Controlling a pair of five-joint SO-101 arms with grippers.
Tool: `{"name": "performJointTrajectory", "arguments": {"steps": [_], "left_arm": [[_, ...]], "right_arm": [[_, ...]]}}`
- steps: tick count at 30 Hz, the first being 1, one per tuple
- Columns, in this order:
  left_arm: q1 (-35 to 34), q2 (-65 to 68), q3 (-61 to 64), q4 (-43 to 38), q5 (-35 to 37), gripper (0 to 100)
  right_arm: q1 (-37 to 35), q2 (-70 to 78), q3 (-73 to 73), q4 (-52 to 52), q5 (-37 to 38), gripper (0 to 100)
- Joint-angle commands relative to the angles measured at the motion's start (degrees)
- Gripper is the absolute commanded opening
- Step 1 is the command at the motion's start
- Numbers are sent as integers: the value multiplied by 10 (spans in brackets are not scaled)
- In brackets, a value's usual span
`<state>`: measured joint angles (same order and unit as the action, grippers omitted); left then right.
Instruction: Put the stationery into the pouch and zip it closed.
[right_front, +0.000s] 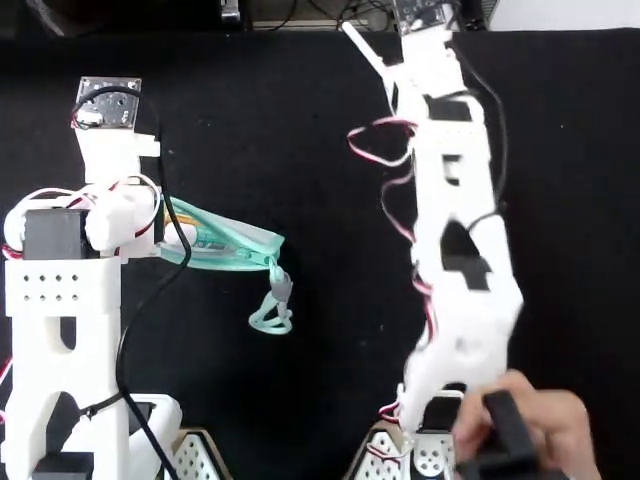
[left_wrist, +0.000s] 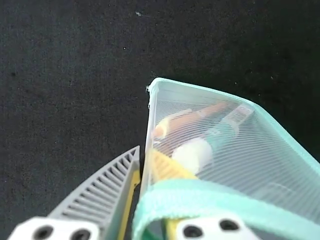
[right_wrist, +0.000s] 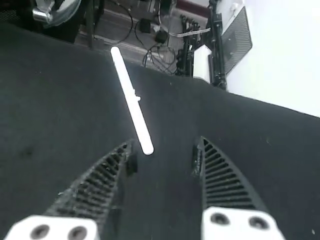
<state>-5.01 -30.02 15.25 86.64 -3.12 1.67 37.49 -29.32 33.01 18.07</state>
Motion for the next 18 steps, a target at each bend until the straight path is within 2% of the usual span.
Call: {"name": "performJointTrajectory", "arguments": {"steps": [1, 8, 10, 14, 18], "left_arm": [[-2, 4, 7, -8, 3, 29], [-2, 4, 8, -9, 3, 29], [-2, 4, 8, -9, 3, 29], [-2, 4, 9, -9, 3, 29], [-2, 4, 9, -9, 3, 29]], "right_arm": [[-4, 114, -237, 40, 0, 187], [-11, 362, -558, 68, 3, 185], [-17, 413, -614, 68, 33, 185], [-27, 473, -651, 64, 84, 185], [-25, 491, -640, 37, 84, 184]]}}
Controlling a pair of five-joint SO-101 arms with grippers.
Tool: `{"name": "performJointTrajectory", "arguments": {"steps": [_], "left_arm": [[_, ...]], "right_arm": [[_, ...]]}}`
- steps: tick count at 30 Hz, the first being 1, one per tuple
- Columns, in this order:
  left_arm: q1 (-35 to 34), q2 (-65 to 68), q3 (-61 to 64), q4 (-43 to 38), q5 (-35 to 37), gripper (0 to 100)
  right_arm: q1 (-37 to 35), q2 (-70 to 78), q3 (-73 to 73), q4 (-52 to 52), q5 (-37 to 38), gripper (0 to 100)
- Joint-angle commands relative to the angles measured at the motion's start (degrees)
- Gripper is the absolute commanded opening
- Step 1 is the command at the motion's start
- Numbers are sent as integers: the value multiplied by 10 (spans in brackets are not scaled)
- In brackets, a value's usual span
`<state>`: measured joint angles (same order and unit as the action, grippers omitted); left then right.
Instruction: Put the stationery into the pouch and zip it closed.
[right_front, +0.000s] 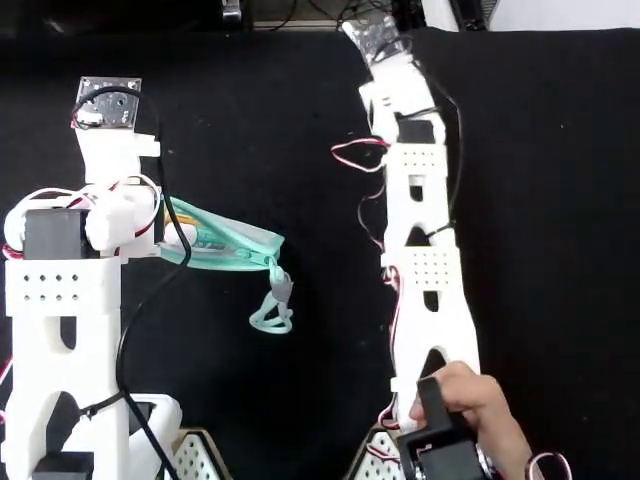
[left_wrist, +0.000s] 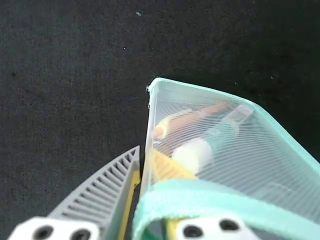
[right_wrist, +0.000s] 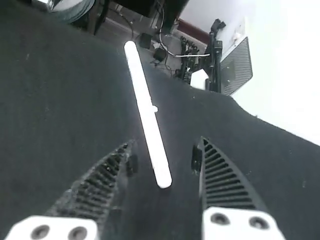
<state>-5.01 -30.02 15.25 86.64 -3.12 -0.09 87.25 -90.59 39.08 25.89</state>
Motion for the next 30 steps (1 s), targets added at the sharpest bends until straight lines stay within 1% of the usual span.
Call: {"name": "performJointTrajectory", "arguments": {"steps": [1, 3, 4, 7, 8, 9, 12, 18, 25, 28, 30], "left_arm": [[-2, 4, 9, -9, 3, 29], [-2, 4, 9, -8, 3, 29], [-2, 4, 9, -8, 3, 29], [-2, 4, 9, -7, 3, 29], [-2, 4, 9, -7, 3, 29], [-2, 4, 9, -7, 3, 29], [-2, 4, 9, -8, 3, 29], [-2, 4, 9, -8, 3, 29], [-2, 4, 8, -7, 3, 29], [-2, 4, 7, -8, 3, 29], [-2, 4, 7, -9, 3, 29]], "right_arm": [[-6, -7, -17, -30, 6, 184], [-6, -8, 1, -38, 9, 175], [-6, -9, 3, -39, 9, 152], [-6, -18, 9, -40, 10, 29], [-6, -21, 14, -37, 10, 8], [-6, -23, 19, -37, 10, 23], [-5, -31, 21, -29, 10, 12], [3, -65, -16, 40, 6, 17], [20, -73, -52, 51, 6, 18], [32, -92, -52, 89, 6, 19], [37, -106, -52, 121, 6, 42]]}}
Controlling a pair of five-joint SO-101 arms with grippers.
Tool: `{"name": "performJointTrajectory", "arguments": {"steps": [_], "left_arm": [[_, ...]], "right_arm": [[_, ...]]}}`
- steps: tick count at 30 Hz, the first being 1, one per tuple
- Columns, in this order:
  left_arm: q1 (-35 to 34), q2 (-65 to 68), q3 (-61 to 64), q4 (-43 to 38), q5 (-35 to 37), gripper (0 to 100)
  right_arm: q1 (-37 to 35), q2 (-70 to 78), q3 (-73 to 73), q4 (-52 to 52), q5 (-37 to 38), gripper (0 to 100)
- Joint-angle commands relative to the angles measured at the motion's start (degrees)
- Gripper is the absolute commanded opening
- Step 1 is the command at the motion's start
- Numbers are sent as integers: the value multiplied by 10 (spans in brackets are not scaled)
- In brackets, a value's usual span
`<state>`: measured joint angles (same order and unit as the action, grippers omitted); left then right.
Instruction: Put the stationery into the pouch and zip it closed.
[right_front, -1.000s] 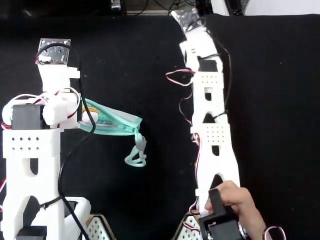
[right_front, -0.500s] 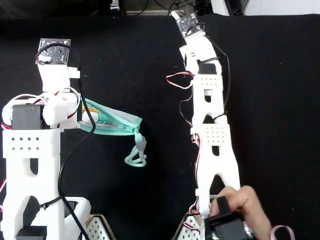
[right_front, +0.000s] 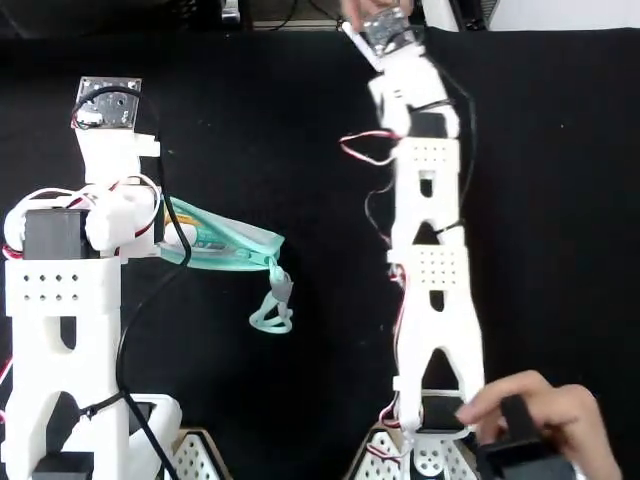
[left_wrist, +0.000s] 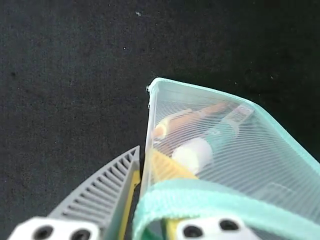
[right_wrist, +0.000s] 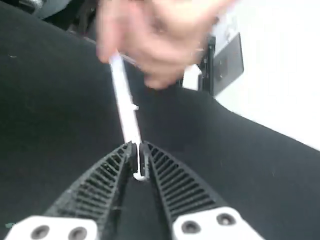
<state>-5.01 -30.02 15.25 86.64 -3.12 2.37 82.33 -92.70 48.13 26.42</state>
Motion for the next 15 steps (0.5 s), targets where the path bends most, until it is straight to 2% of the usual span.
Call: {"name": "performJointTrajectory", "arguments": {"steps": [1, 6, 10, 15], "left_arm": [[-1, 4, 7, -9, 3, 29], [-2, 4, 6, -9, 3, 29], [-2, 4, 6, -9, 3, 29], [-2, 4, 5, -9, 3, 29]], "right_arm": [[13, -64, -31, 42, 1, 65], [16, -89, -31, 59, 0, 178], [15, -97, -31, 63, 0, 156], [3, -120, -30, 160, 0, 141]]}}
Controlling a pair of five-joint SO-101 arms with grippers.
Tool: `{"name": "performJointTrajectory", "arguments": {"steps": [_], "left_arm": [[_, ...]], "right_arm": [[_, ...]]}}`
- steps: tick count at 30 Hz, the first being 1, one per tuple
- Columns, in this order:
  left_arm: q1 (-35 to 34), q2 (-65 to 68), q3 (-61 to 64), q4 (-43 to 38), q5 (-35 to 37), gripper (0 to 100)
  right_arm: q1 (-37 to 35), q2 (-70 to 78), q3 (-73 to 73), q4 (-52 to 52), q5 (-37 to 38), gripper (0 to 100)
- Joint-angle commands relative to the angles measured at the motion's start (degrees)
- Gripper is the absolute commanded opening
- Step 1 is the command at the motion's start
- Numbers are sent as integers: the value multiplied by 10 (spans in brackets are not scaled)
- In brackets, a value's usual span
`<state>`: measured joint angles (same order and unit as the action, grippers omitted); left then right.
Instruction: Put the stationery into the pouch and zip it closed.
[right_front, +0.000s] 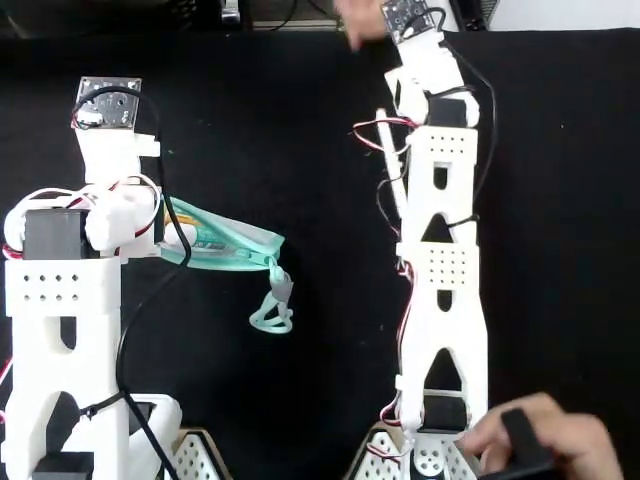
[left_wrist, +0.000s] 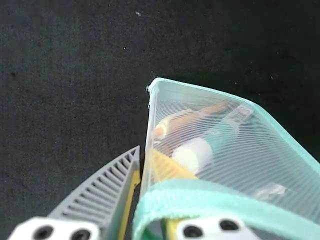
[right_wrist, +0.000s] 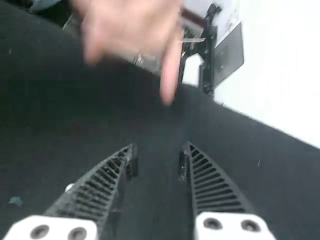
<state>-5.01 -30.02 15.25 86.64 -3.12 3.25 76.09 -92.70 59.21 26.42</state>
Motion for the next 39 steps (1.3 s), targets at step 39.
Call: {"name": "performJointTrajectory", "arguments": {"steps": [39], "left_arm": [[-3, 4, 5, -5, 3, 29]], "right_arm": [[-62, 69, -30, 197, 46, 221]]}}
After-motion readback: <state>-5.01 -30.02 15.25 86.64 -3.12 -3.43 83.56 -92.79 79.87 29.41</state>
